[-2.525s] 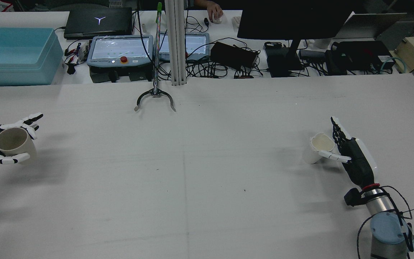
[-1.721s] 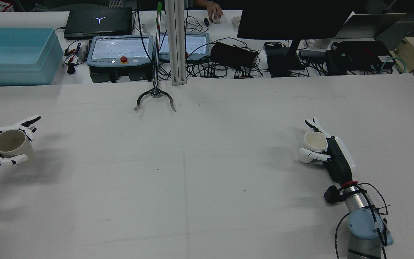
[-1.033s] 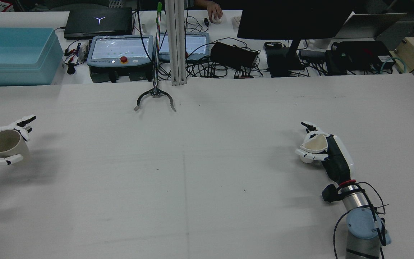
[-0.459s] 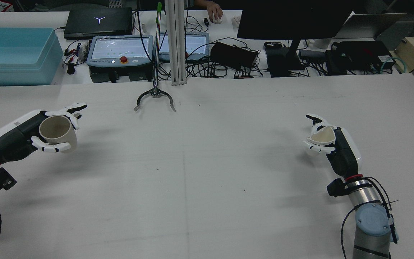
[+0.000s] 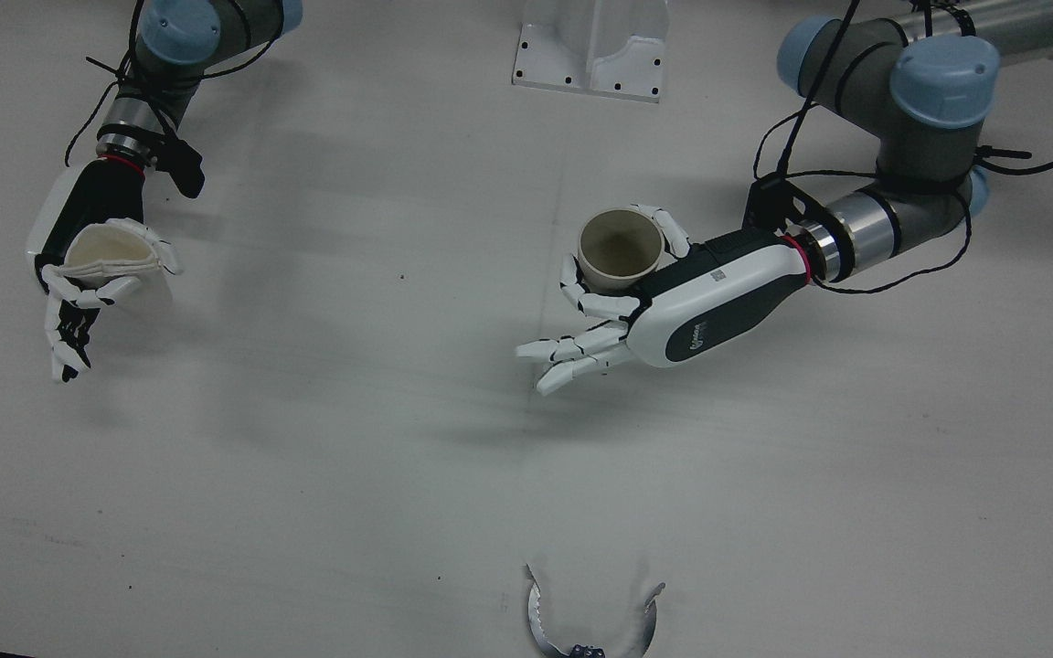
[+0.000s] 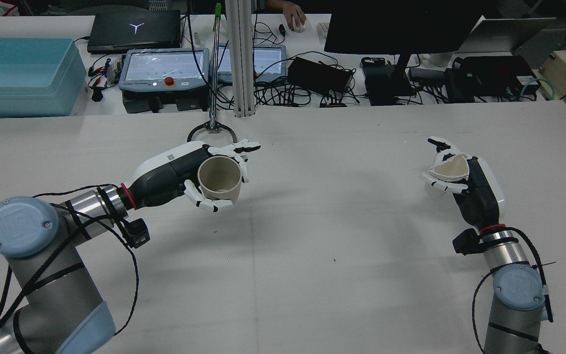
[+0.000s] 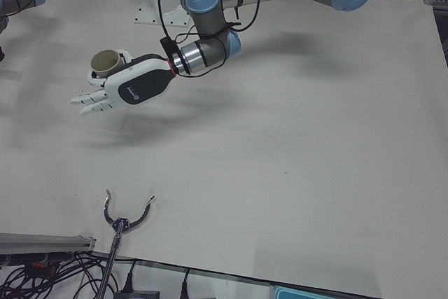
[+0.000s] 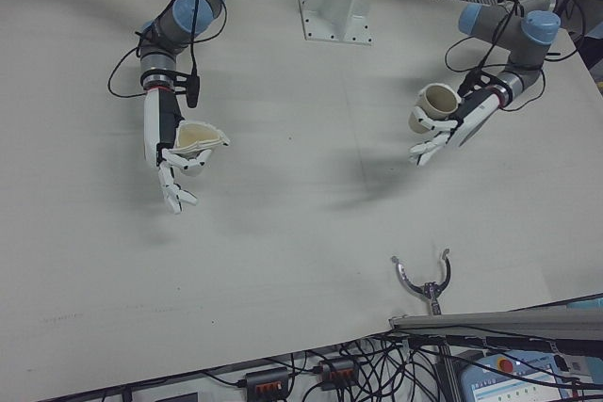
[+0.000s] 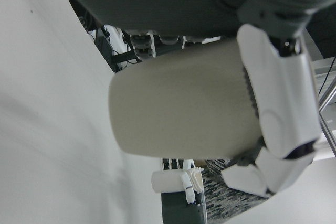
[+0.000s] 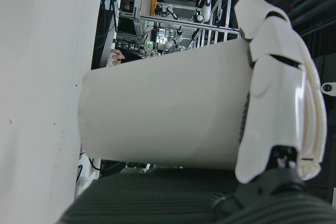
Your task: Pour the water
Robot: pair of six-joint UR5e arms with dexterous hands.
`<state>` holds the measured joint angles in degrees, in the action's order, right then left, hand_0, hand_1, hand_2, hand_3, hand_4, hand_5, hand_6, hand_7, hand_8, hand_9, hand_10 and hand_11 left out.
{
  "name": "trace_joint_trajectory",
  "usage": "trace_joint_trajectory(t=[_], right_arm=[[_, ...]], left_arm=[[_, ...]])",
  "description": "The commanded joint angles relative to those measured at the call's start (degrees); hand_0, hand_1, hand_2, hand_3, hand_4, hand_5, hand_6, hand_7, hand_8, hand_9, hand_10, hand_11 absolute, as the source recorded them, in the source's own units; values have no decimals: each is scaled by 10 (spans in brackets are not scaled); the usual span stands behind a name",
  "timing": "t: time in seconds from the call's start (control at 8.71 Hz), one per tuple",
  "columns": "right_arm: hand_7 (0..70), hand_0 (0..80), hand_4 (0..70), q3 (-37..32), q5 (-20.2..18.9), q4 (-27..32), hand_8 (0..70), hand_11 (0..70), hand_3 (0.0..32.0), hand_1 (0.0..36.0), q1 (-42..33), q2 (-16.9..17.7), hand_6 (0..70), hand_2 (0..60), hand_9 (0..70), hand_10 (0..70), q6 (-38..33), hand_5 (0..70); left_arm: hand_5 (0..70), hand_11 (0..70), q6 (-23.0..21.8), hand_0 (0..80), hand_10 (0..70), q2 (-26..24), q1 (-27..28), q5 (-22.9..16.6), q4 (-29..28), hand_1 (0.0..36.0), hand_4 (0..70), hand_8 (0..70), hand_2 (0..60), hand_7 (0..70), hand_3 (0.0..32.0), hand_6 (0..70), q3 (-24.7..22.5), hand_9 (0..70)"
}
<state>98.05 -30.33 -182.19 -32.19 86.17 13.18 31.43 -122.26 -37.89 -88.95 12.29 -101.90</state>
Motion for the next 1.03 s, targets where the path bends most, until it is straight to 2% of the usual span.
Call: trace_joint_trajectory(t=[0.0, 0.11, 0.23, 0.34, 0.46, 0.57, 0.69, 0.8, 0.92], right_arm=[[252, 607, 500, 25, -1, -12, 79, 87, 0, 244, 1, -1, 159, 216, 112, 48, 6, 648], [254, 621, 504, 39, -2, -28, 77, 87, 0, 253, 5, -3, 160, 209, 109, 47, 8, 663], [254, 762, 524, 109, -2, -104, 77, 89, 0, 283, 19, -11, 160, 162, 106, 46, 27, 665], [240, 762, 517, 212, -3, -183, 76, 81, 0, 282, 20, -36, 154, 154, 105, 41, 120, 653], [227, 720, 510, 290, -35, -193, 76, 84, 0, 274, 19, -52, 153, 156, 104, 44, 242, 634], [245, 714, 542, 391, -106, -193, 75, 79, 0, 271, 14, -76, 165, 163, 101, 41, 433, 646], [265, 698, 574, 482, -114, -193, 75, 82, 0, 266, 39, -94, 178, 169, 101, 43, 613, 656], [278, 683, 592, 523, -113, -190, 67, 85, 0, 268, 79, -99, 191, 196, 89, 46, 719, 678], [283, 690, 595, 546, -114, -191, 63, 87, 0, 274, 124, -100, 197, 220, 82, 47, 776, 697]], left_arm=[[700, 103, 50, 476, 60, -77, 121, -1, 31, 360, 700, 3, 600, 130, 0, 69, 19, 12], [700, 105, 51, 473, 62, -85, 127, -1, 30, 360, 700, 3, 600, 128, 0, 68, 34, 11], [700, 104, 51, 472, 61, -84, 128, -1, 30, 360, 700, 3, 600, 127, 0, 67, 36, 11], [700, 103, 51, 473, 60, -84, 128, -3, 31, 360, 700, 3, 600, 127, 0, 67, 35, 11], [700, 104, 51, 475, 60, -84, 128, -3, 31, 360, 700, 3, 600, 127, 0, 67, 37, 11], [700, 103, 50, 472, 60, -85, 127, -4, 30, 360, 700, 3, 600, 125, 0, 67, 38, 11], [700, 102, 50, 472, 59, -84, 128, -4, 30, 360, 700, 3, 600, 125, 0, 68, 38, 11], [700, 103, 49, 470, 60, -84, 127, -4, 30, 360, 700, 3, 600, 124, 0, 67, 36, 10], [700, 101, 46, 469, 59, -83, 124, -5, 30, 360, 700, 3, 600, 121, 0, 65, 35, 10]])
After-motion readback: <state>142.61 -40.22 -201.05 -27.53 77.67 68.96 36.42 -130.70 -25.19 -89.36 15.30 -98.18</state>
